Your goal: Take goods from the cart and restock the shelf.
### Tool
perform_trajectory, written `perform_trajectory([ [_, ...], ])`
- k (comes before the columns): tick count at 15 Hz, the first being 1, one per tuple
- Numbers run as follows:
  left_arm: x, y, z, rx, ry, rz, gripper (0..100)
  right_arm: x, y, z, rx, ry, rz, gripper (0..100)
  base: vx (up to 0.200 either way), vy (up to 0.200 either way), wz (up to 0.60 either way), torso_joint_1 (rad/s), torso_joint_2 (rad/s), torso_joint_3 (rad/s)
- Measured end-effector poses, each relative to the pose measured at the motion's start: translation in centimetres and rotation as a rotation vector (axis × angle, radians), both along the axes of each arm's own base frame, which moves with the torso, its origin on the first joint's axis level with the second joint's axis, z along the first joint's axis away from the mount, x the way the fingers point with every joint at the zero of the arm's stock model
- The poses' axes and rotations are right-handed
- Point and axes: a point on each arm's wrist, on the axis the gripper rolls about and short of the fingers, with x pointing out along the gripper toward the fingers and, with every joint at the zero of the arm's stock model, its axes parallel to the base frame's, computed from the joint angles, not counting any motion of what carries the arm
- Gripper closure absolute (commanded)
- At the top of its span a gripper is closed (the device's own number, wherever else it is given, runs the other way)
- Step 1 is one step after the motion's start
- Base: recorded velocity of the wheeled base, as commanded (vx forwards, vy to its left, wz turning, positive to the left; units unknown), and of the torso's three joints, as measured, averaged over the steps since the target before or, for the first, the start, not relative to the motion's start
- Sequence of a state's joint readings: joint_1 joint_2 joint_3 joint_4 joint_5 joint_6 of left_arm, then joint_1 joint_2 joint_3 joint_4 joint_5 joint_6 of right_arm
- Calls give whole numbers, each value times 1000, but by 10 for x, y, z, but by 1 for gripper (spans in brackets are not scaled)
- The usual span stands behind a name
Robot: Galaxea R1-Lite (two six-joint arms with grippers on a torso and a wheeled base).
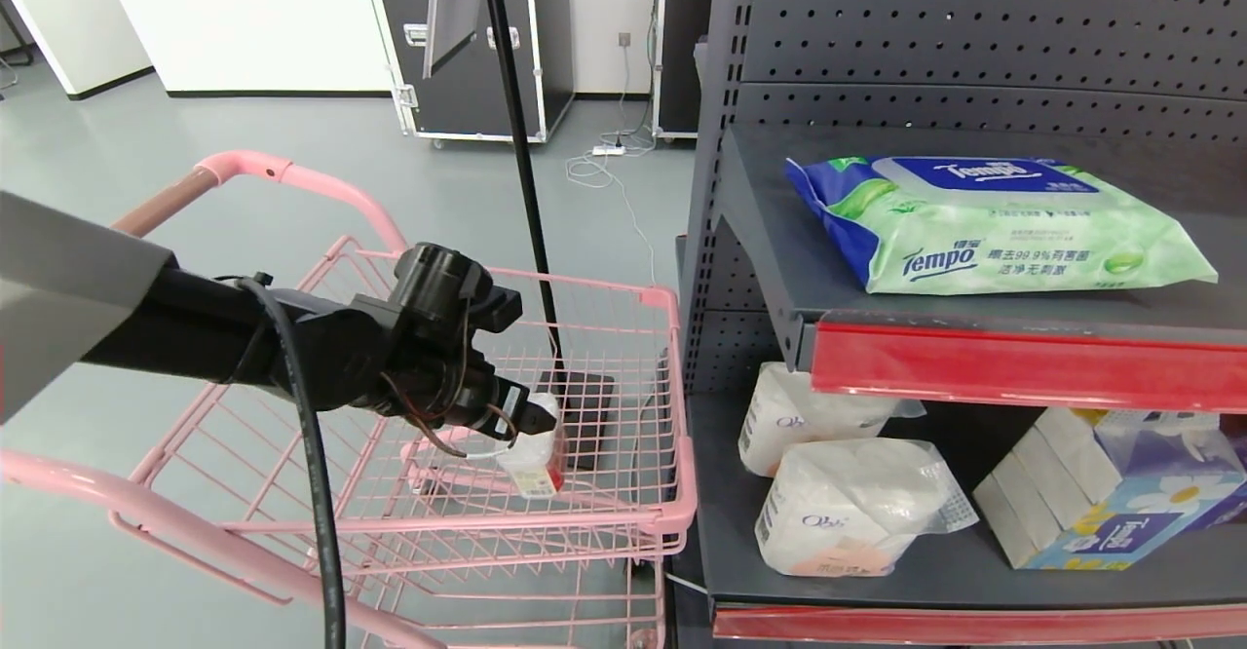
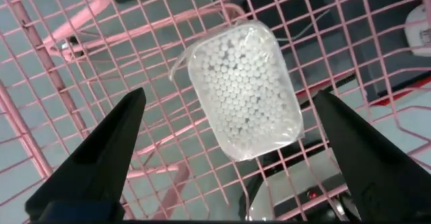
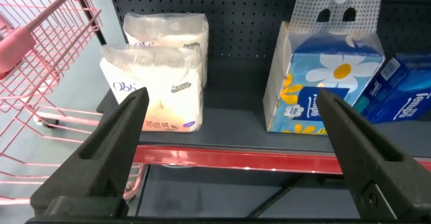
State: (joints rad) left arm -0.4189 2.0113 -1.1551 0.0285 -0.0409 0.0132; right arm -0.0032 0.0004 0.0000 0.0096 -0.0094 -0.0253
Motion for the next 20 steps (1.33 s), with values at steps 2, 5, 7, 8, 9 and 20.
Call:
perform_trajectory([
  [2,1,-6,-7,10,24,-8,0,0,0,0,0,0,0,0,0,0,0,0,0,0],
  [5,2,-14,-13,1,58,7,0,0,0,0,0,0,0,0,0,0,0,0,0,0],
  [7,6,-19,-16,6,58,11,0,0,0,0,0,0,0,0,0,0,0,0,0,0],
  [8,8,-20,-19,22,55,25,0,0,0,0,0,0,0,0,0,0,0,0,0,0],
  [9,10,-20,-23,42,53,40,0,0,0,0,0,0,0,0,0,0,0,0,0,0],
  [20,23,-34,-47,54,86,32,0,0,0,0,0,0,0,0,0,0,0,0,0,0],
])
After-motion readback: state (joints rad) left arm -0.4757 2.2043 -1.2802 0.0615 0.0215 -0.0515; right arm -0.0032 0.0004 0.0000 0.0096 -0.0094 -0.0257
